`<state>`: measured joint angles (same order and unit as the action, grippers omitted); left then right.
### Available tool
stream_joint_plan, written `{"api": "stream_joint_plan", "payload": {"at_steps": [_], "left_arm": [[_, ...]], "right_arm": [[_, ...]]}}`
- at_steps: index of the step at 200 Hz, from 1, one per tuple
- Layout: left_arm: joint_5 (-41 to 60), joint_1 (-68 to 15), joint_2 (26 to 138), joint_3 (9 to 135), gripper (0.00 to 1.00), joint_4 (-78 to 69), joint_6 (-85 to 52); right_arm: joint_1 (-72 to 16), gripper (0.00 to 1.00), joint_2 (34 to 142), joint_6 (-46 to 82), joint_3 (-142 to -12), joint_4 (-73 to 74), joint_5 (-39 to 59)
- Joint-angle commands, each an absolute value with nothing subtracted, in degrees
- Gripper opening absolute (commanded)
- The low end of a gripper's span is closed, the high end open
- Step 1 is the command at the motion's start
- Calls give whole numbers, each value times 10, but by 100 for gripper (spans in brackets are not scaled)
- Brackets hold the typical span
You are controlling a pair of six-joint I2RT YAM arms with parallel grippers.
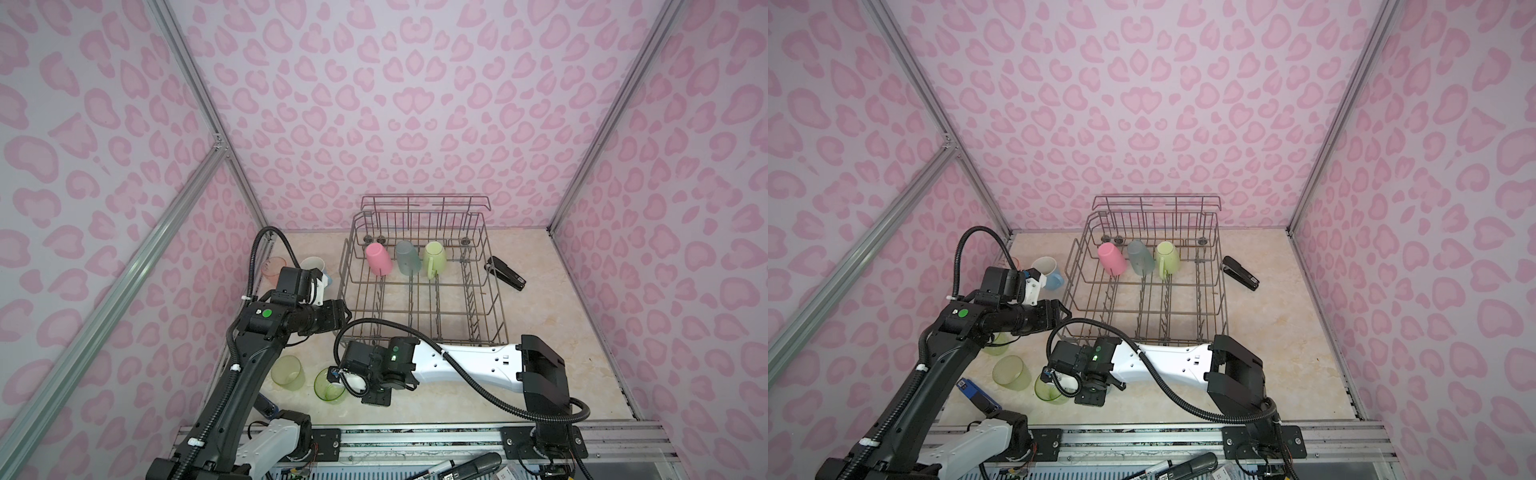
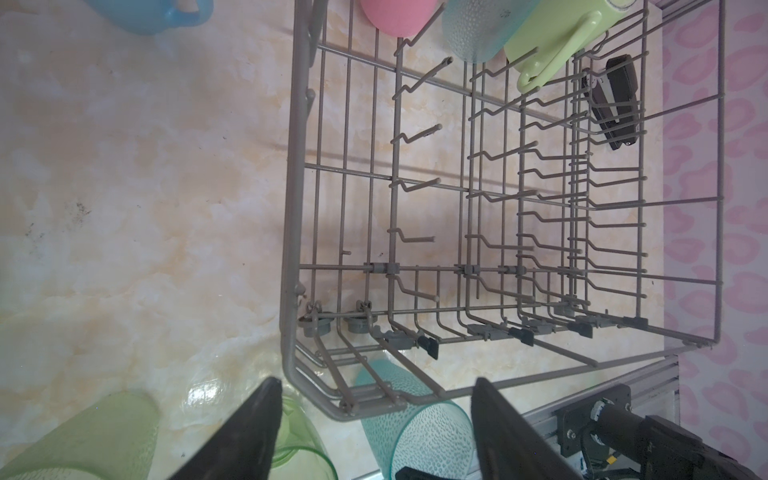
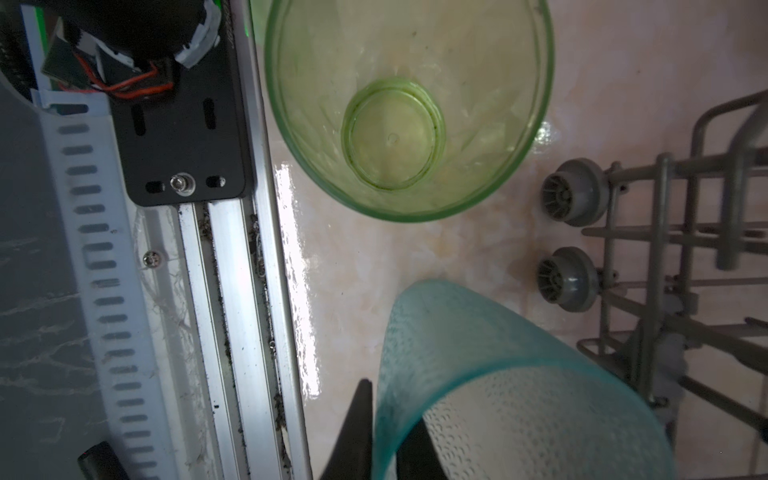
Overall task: Load the cups into the dish rack
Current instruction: 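Lower the right gripper around the teal textured cup and close it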
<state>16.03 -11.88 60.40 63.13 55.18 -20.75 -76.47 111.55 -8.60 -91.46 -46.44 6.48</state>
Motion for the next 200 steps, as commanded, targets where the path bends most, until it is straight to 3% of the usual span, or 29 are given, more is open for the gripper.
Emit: {"api": "stream_joint_plan", "payload": {"at_steps": [1,34,117,200], "left_arm": [[154,-118,599,628,75,535,-200],[152,-118,600,630,76,535,-201],[151,-118,604,637,76,535,-205],[194,-117,597,690,78,545,-238]], "right_arm": [[-768,8,1112,-90,-918,-471,60],[-772,1,1102,-90,-919,-475,51],[-786,0,1043,-77,-896,-492,38],[-776,0,906,-51,-829,-500,24]]}}
